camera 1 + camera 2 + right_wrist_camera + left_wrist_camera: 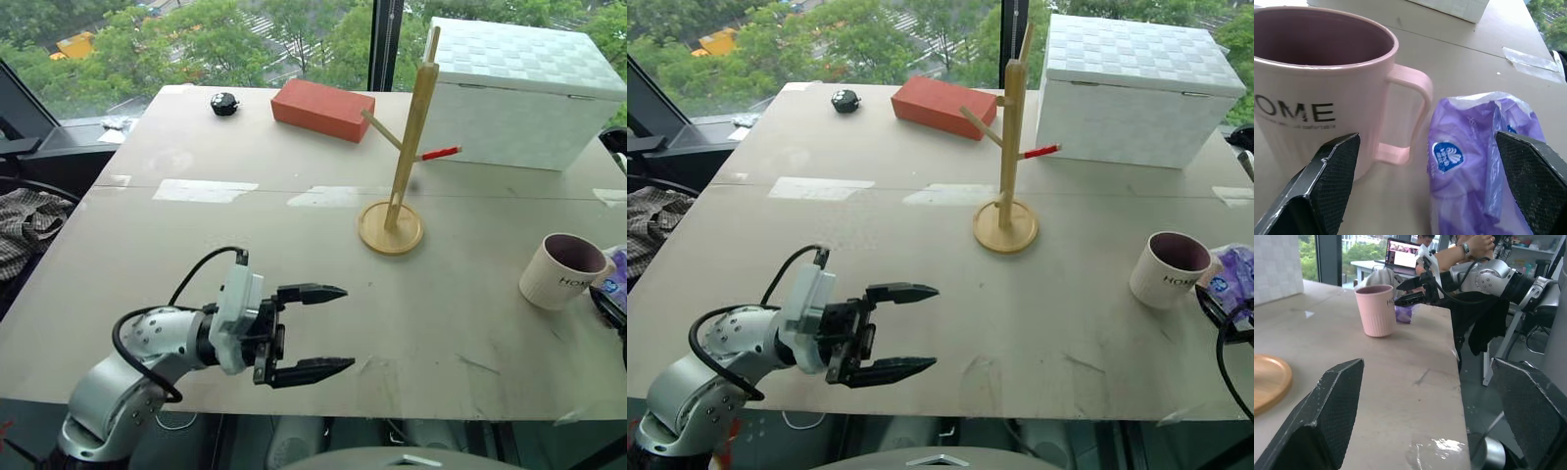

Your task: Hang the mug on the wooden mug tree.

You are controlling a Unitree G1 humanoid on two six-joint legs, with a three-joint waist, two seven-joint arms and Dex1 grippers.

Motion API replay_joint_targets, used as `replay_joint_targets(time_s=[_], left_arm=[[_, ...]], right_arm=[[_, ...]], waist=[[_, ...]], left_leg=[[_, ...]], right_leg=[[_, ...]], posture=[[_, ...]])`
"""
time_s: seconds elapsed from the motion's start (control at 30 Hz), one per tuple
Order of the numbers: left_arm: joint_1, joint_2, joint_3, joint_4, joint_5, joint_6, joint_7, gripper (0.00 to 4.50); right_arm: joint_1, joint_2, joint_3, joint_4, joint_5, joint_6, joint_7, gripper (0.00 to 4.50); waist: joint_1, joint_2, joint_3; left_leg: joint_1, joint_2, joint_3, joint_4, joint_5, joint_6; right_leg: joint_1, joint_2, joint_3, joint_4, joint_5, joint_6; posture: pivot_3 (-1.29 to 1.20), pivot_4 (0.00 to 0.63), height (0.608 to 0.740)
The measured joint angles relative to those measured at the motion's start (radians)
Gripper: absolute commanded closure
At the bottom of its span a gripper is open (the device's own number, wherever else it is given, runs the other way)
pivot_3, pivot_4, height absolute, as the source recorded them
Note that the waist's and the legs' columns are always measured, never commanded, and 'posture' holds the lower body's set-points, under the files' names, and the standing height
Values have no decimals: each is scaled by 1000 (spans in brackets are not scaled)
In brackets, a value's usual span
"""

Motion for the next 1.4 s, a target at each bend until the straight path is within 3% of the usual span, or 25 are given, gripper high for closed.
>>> replay_joint_targets(time_s=[0.17, 0.57, 0.63, 0.73, 0.93, 1.17, 1.4], left_arm=[[-21, 0, 1, 85, 4, 0, -17, 232], [45, -9, 12, 88, 26, -36, -34, 232], [47, -8, 17, 87, 26, -39, -36, 0], [52, -1, 37, 87, 30, -43, -40, 0], [56, 4, 51, 81, 32, -46, -35, 0], [60, 1, 61, 77, 32, -46, -15, 0], [57, -90, 93, 86, 67, -111, 71, 0]], right_arm=[[-34, -12, 11, 46, -13, 5, 15, 33], [-209, -15, 156, 185, -70, -23, 40, 33], [-237, -15, 183, 219, -86, -40, 43, 567], [-285, -11, 225, 277, -107, -68, 47, 1565], [-325, -6, 269, 333, -128, -120, 63, 4374], [-349, -5, 269, 349, -116, -150, 91, 4477], [-410, 2, 275, 278, -42, -127, 149, 4477]], waist=[[-11, 0, 0], [-11, 0, 0], [-11, 0, 0], [-12, 0, 0], [-11, 1, 0], [-12, 0, 0], [-13, 1, 1]], left_leg=[[0, 0, 1, 1, 0, 0], [1, 0, 1, 2, 0, 0], [1, 0, 1, 2, 0, 0], [0, 0, 1, 2, 0, 0], [0, 0, 2, 2, 0, 0], [1, 0, 1, 2, 0, 0], [1, 1, 2, 2, 0, 0]], right_leg=[[1, 1, 2, 0, 1, 2], [1, 1, 3, 0, 2, 1], [1, 1, 3, 0, 2, 1], [1, 1, 3, 0, 4, -1], [1, 1, 4, 0, 4, -1], [1, 1, 4, 0, 4, -1], [1, 1, 4, 0, 5, 0]], posture=[[0, 150, 740], [0, 150, 740], [0, 150, 740], [0, 150, 740], [0, 150, 740], [0, 150, 740], [0, 150, 740]])
